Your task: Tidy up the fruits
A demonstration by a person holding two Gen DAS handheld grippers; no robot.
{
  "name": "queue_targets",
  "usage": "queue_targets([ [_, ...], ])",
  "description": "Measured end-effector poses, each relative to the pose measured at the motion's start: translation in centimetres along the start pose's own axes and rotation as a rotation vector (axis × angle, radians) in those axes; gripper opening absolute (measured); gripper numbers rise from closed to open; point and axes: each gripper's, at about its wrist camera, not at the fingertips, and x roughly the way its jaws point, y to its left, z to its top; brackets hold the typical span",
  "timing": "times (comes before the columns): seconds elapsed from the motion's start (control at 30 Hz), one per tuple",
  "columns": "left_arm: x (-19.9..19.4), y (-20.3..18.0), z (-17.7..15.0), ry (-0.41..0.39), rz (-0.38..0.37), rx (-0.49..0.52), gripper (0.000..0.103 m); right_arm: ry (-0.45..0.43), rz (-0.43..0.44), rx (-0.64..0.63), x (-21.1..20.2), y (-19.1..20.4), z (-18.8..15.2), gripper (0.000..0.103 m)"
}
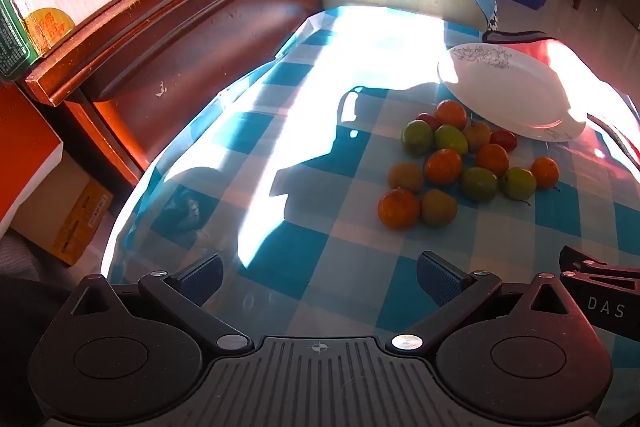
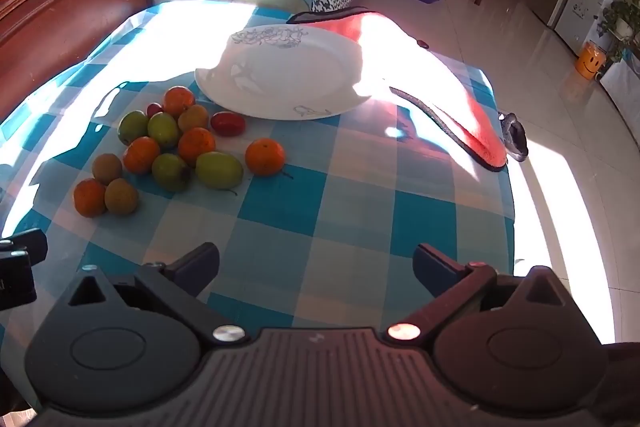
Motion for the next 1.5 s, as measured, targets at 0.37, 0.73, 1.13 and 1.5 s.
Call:
queue_targets([
  [0.37,-0.04,-0.10,0.09,-0.002,-0.012,-0.005,0.103,-0.008,0.006,-0.017,-0.08,0.44,-0.22,0.102],
  [0.73,0.22,-0.31,0.16,-0.007,-0.010,0.010,0.103,0.015,0.005,-0.020,-0.10,0.40,-0.33,0.102],
  [1.13,0.15,-0.51,-0.06,-0.012,-0.014,0.020,0.103,0.017,0.021,-0.007,-0.17,0.36,-0.22,0.102],
  [1.5,0.21,-0.60,-0.06,-0.018,-0.037,0.028,0.103,-0.025,0.025,0.005,-0.33,0.43,-0.09,0.102],
])
